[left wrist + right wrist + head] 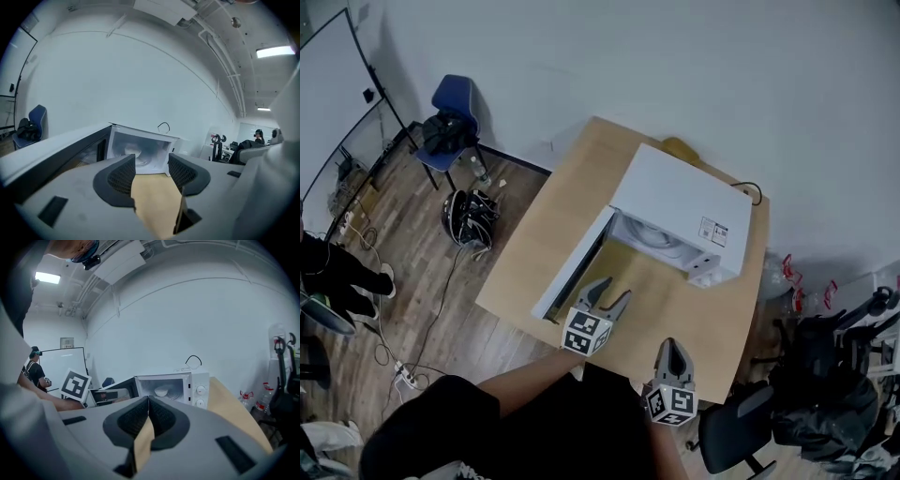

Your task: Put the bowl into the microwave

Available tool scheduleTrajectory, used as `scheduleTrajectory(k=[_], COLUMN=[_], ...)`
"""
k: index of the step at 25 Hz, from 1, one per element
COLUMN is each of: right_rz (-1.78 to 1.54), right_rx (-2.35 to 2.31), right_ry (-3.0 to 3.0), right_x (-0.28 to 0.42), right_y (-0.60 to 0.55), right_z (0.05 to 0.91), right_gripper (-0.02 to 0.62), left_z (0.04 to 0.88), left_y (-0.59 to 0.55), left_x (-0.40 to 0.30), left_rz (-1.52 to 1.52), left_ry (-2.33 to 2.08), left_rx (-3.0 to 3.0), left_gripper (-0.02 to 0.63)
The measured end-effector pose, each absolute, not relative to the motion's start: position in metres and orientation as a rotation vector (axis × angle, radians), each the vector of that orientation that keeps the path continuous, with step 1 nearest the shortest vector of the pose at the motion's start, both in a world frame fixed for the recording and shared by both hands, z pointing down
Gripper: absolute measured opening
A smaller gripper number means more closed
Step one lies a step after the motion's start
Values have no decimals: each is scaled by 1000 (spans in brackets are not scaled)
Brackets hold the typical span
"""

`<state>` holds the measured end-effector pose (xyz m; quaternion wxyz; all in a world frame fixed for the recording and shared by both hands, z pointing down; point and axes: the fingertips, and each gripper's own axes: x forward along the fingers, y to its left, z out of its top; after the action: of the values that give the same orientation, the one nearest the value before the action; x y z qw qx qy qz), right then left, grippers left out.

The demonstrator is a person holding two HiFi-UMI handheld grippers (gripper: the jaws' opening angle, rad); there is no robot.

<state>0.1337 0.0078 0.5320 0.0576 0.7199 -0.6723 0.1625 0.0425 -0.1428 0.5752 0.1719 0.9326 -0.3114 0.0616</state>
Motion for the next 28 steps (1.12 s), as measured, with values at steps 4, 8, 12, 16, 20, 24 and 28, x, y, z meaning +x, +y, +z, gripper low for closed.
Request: scheduleTrajectory(k=[4, 8, 12, 16, 20, 24, 28], right_rz=[466, 434, 400, 346, 280, 187, 175], right_rx=[2219, 2254, 2233, 2186, 2184, 2215, 2203], right_ry=[-2000, -1962, -1945, -1961, -1967, -1959, -1972], right_x=[121, 111, 102, 88, 87, 94, 98], right_y=[38, 63, 74, 79, 91, 112, 141], right_z=[518, 502, 497, 489, 479, 464, 461], right_gripper=[60, 60, 60, 60, 60, 60, 60], left_z=[562, 562, 541, 522, 503, 493, 479], left_y=[-83, -35, -8, 9, 22, 47, 80], left_x=[20, 3, -14, -29, -32, -30, -25], left_rz=[190, 220, 137, 82, 52, 49, 36], left_ry=[-796, -676, -671, -722, -761, -790, -814], left_rx=[2681, 2692, 2689, 2716, 2759, 2767, 2801], left_gripper=[211, 95, 31, 26, 26, 26, 26])
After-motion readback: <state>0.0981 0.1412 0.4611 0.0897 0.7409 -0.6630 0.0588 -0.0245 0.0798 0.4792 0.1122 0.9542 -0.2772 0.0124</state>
